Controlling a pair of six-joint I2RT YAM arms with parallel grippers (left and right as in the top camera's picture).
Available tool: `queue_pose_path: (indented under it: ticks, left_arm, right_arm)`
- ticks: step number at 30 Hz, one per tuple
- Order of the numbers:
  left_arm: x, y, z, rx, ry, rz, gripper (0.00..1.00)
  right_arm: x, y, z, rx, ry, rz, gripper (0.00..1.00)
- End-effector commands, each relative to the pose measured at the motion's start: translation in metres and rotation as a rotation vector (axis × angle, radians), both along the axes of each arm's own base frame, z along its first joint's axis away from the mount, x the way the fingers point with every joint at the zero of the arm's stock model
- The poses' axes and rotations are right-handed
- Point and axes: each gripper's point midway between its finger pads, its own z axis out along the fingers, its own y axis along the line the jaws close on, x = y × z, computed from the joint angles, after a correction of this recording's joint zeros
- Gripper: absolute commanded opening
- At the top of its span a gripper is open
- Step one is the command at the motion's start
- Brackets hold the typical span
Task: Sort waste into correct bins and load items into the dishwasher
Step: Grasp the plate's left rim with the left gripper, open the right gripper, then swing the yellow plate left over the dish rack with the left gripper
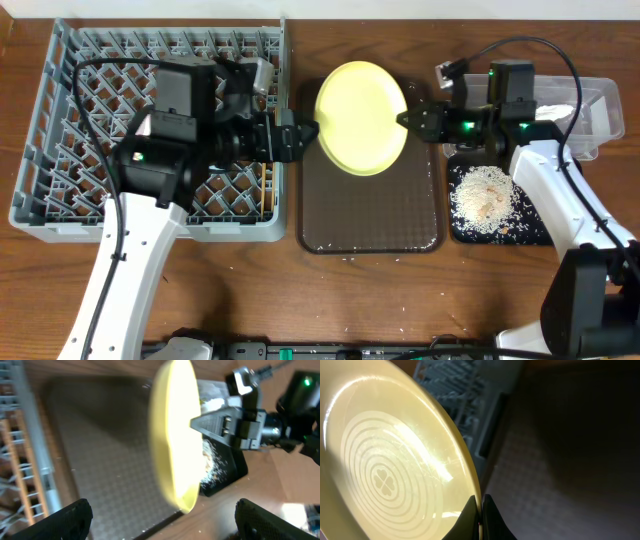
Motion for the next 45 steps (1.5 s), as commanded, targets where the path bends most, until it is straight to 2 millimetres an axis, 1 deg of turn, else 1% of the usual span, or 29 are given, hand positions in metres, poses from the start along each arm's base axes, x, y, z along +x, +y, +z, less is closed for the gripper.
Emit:
queue_pose_path:
  ticks: [1,6,8,10,13,14,15,16,18,20,21,23,24,26,27,28,29,30,32,34,36,38,40,41,43,45]
  left_arm:
    - [-0.005,-0.013,0.003,-0.005,-0.014,-0.055,0.92]
    - [-0.006,-0.016,0.002,0.0,-0.015,-0.061,0.92]
    - [-0.006,-0.015,0.002,0.0,-0.016,-0.06,0.9]
    - [-0.006,-0.016,0.002,0.0,-0.016,-0.061,0.82]
    - [-0.006,-0.016,0.002,0.0,-0.016,-0.061,0.67]
    - [-0.006,-0.016,0.002,0.0,-0.016,-0.06,0.61]
    - [-0.006,-0.016,0.002,0.0,-0.015,-0.06,0.52]
    - [-0.006,-0.016,0.002,0.0,-0.016,-0.06,0.47]
    - [-0.005,-0.016,0.003,-0.001,-0.021,-0.06,0.31]
    - [-0.004,-0.016,0.004,-0.003,-0.026,-0.06,0.26]
    - [-0.004,-0.016,0.004,-0.003,-0.029,-0.06,0.22]
    - [-0.002,-0.016,0.005,-0.005,-0.036,-0.06,0.19]
    - [-0.002,-0.017,0.006,-0.006,-0.04,-0.06,0.14]
    - [-0.001,-0.017,0.007,-0.006,-0.05,-0.063,0.09]
    - [0.0,-0.017,0.007,0.0,-0.063,-0.071,0.08]
    - [0.0,-0.017,0.008,0.011,-0.081,-0.085,0.08]
    - [0.001,-0.016,0.008,0.028,-0.099,-0.09,0.08]
    - [0.003,-0.01,0.006,0.056,-0.105,-0.065,0.08]
    - [0.009,0.006,0.002,0.139,-0.12,0.016,0.08]
    - [0.013,0.03,0.001,0.256,-0.154,0.1,0.08]
    - [0.013,0.058,0.008,0.385,-0.207,0.189,0.08]
    - [0.011,0.083,0.022,0.499,-0.277,0.26,0.08]
    - [0.005,0.114,0.044,0.637,-0.37,0.35,0.07]
    - [0.001,0.126,0.053,0.687,-0.4,0.388,0.08]
    - [-0.011,0.156,0.074,0.826,-0.464,0.476,0.08]
    - [-0.023,0.18,0.087,0.94,-0.488,0.544,0.08]
  right_arm:
    - [-0.014,0.022,0.02,0.029,-0.065,0.09,0.01]
    - [-0.028,0.043,0.032,0.071,-0.095,0.17,0.01]
    - [-0.032,0.05,0.037,0.095,-0.11,0.203,0.01]
    - [-0.036,0.056,0.043,0.119,-0.124,0.234,0.01]
    - [-0.04,0.061,0.05,0.152,-0.139,0.269,0.01]
    - [-0.041,0.062,0.052,0.156,-0.146,0.275,0.01]
    - [-0.041,0.063,0.052,0.159,-0.15,0.279,0.01]
    - [-0.041,0.063,0.052,0.159,-0.15,0.279,0.01]
    - [-0.041,0.063,0.052,0.159,-0.15,0.279,0.01]
    - [-0.041,0.063,0.052,0.159,-0.15,0.279,0.01]
    - [-0.041,0.063,0.052,0.159,-0.15,0.279,0.01]
    - [-0.041,0.063,0.053,0.158,-0.152,0.279,0.01]
    - [-0.041,0.063,0.053,0.159,-0.153,0.279,0.01]
    - [-0.041,0.063,0.053,0.158,-0.154,0.279,0.02]
    - [-0.041,0.063,0.053,0.158,-0.154,0.278,0.07]
    - [-0.039,0.062,0.052,0.153,-0.154,0.271,0.2]
    - [-0.037,0.061,0.051,0.145,-0.156,0.261,0.35]
    - [-0.035,0.059,0.05,0.138,-0.157,0.251,0.41]
    - [-0.031,0.055,0.048,0.124,-0.16,0.227,0.5]
    - [-0.025,0.049,0.047,0.111,-0.162,0.201,0.54]
    - [-0.019,0.041,0.044,0.093,-0.165,0.168,0.54]
    - [-0.014,0.037,0.042,0.075,-0.168,0.141,0.56]
    - [-0.007,0.033,0.038,0.041,-0.171,0.104,0.58]
    - [-0.005,0.031,0.036,0.029,-0.173,0.091,0.59]
    - [0.0,0.028,0.032,-0.001,-0.177,0.059,0.6]
    - [0.004,0.025,0.03,-0.022,-0.179,0.036,0.61]
